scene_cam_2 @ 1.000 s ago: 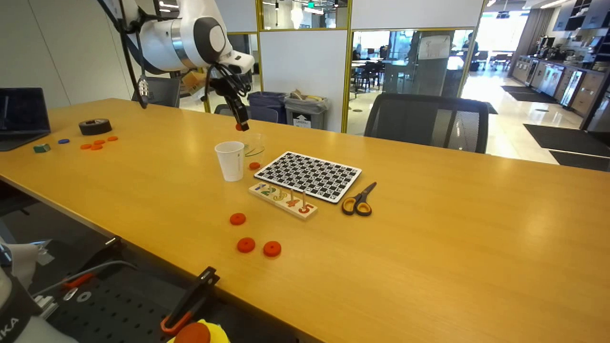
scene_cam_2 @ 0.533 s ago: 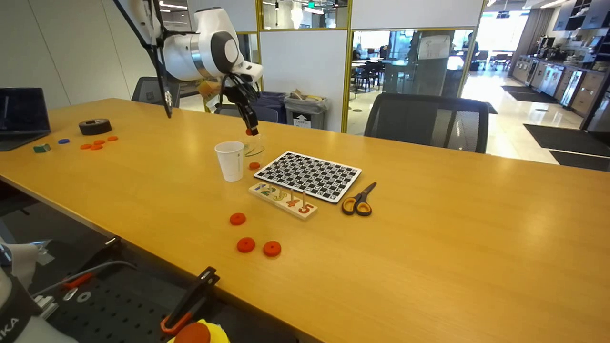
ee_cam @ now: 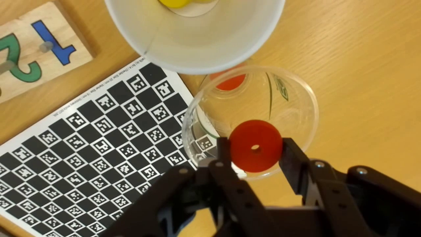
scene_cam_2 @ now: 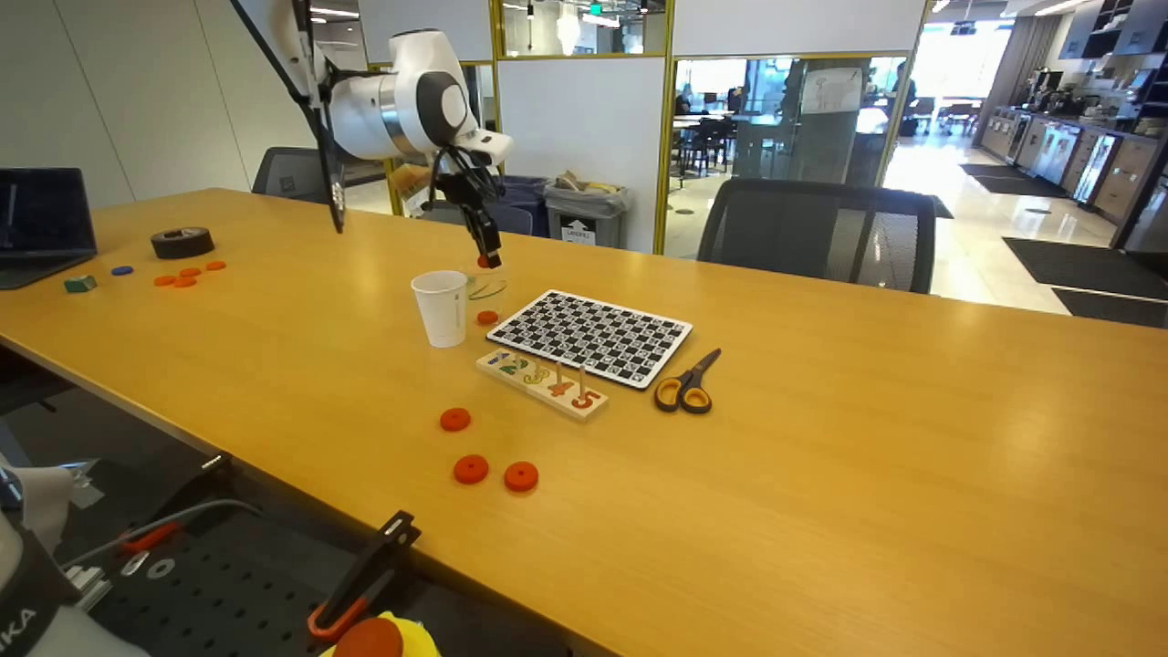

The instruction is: Put the round yellow blocks in the white cup then put the round orange blocks in the clear cup respectively one at a time

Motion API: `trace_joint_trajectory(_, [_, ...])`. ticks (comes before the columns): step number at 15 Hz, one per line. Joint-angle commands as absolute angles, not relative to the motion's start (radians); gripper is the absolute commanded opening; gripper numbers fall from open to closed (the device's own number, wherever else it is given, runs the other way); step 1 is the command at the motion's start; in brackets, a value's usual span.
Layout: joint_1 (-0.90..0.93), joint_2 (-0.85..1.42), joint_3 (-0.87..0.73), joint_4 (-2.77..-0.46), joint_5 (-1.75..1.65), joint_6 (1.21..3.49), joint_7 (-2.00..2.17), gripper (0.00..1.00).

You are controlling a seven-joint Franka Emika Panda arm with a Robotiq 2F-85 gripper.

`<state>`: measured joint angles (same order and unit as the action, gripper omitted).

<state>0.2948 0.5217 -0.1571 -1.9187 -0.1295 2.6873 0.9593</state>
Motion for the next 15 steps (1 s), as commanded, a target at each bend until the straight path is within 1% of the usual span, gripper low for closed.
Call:
trace_joint_trajectory(1, [0.282, 0.522, -0.139, -1.876, -0.115, 2.603, 0.952, 0.74])
trace_joint_trajectory(2, [0.286, 0.511, -0.143, -1.881, -0.122, 2.582, 0.958, 0.81])
trace_joint_trajectory(3, [0.282, 0.495, -0.139, -1.891, -0.122, 2.564, 0.954, 0.9])
trace_joint_trajectory(4, [0.283, 0.471, -0.141, -1.911, -0.127, 2.545, 0.954, 0.97])
trace_joint_trajectory(5, [0.282, 0.453, -0.14, -1.928, -0.131, 2.527, 0.952, 1.0])
trace_joint_trajectory(10, [0.221, 0.288, -0.102, -2.081, -0.105, 2.428, 0.869, 1.0])
trace_joint_trajectory(15, [0.115, 0.098, -0.071, -2.333, -0.019, 2.457, 0.725, 1.0])
